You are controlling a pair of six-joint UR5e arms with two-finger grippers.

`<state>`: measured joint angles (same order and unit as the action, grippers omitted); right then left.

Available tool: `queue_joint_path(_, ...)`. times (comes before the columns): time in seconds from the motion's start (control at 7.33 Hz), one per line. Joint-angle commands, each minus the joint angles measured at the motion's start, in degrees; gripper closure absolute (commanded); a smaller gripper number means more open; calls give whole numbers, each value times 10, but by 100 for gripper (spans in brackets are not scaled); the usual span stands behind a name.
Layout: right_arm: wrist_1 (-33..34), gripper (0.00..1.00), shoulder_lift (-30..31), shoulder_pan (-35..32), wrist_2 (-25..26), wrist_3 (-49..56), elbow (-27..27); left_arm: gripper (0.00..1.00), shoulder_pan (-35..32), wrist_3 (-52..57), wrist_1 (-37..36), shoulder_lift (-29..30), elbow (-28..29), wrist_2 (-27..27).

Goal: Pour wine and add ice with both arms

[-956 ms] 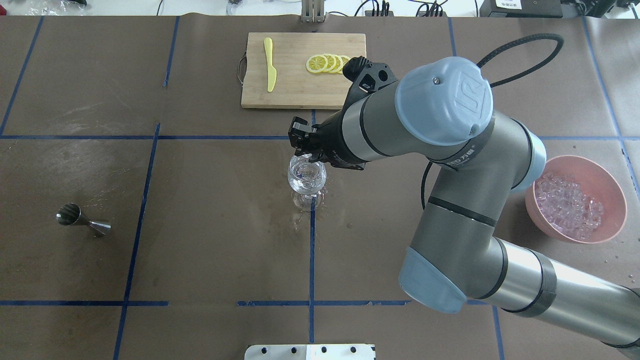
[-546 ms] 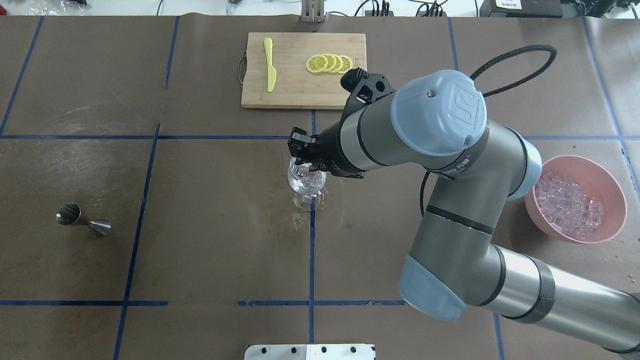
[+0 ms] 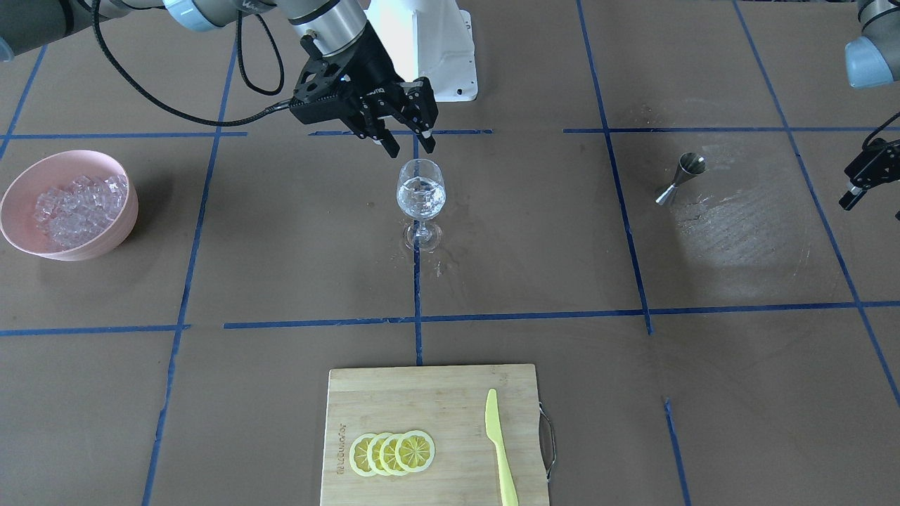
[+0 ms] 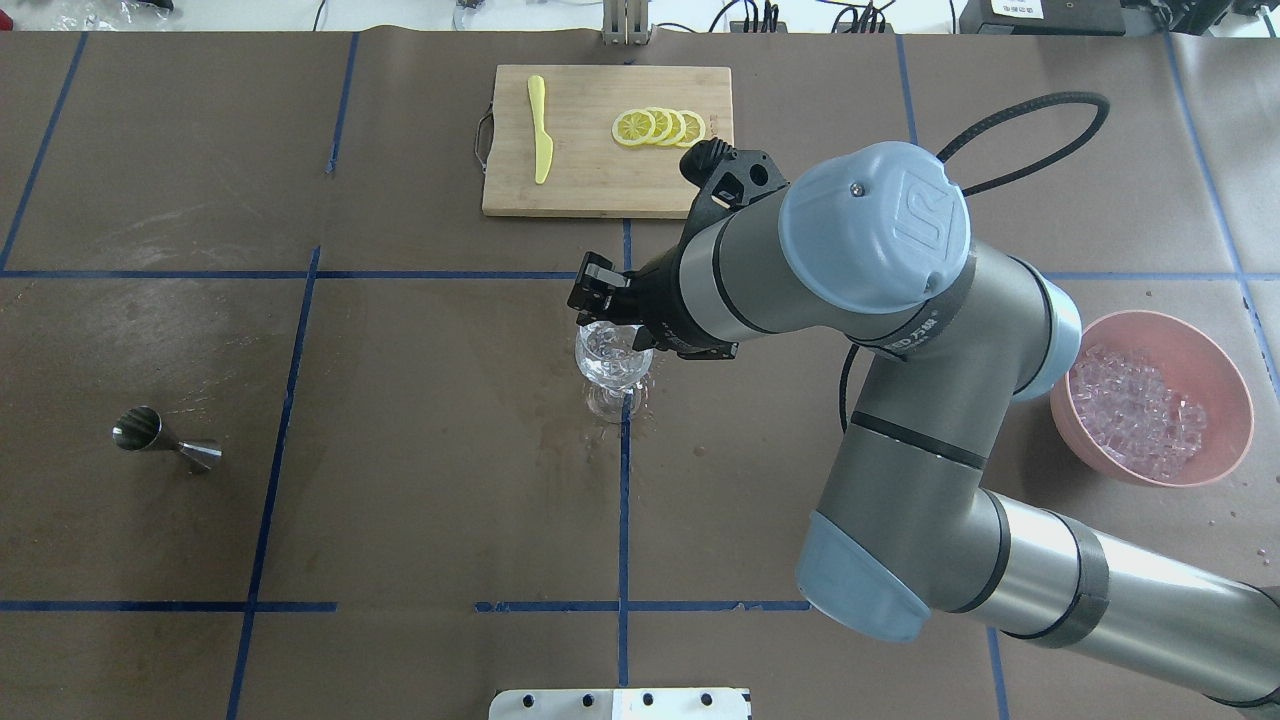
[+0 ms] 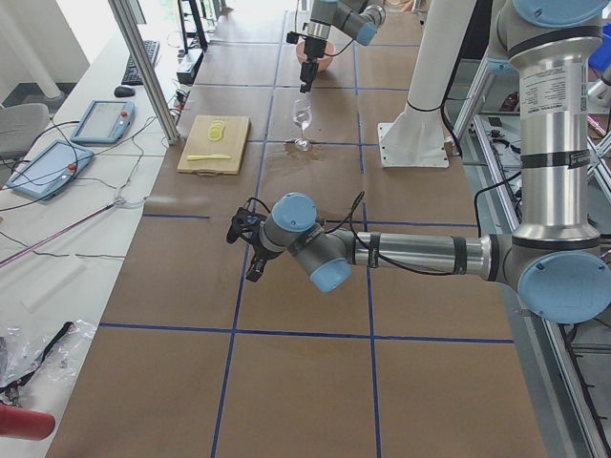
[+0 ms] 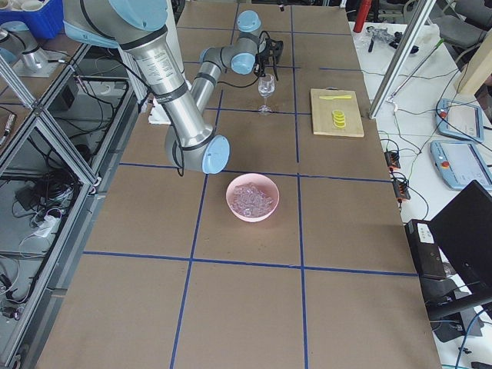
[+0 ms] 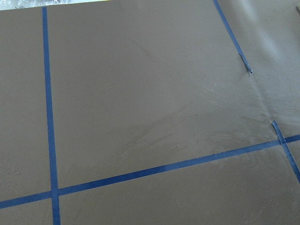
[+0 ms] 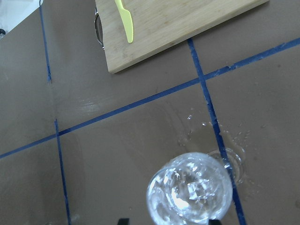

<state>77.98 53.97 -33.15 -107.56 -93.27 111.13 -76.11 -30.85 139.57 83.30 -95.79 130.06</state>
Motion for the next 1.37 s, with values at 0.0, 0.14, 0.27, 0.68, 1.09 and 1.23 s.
queue_joint_path(0.0, -5, 30, 86, -116, -120, 40, 9, 0, 0, 2, 0, 0, 6, -1)
queue_joint_path(0.14, -5, 30, 144, -192, -186, 150, 9, 0, 1, 3, -1, 1, 8, -2)
queue_joint_path(0.27, -1, 30, 185, -273, -246, 264, -8, 0, 1, 8, -1, 1, 8, -2)
queue_joint_path(0.68, 6, 27, 220, -452, -331, 546, -135, 0, 0, 75, -11, 5, 15, -14)
queue_joint_path(1.09, 103, 0, 221, -549, -274, 871, -218, 0, -74, 240, -157, 19, 16, -35)
queue_joint_path(1.23, 173, 0, 213, -560, -226, 954, -219, 0, -111, 280, -223, 34, 7, -31)
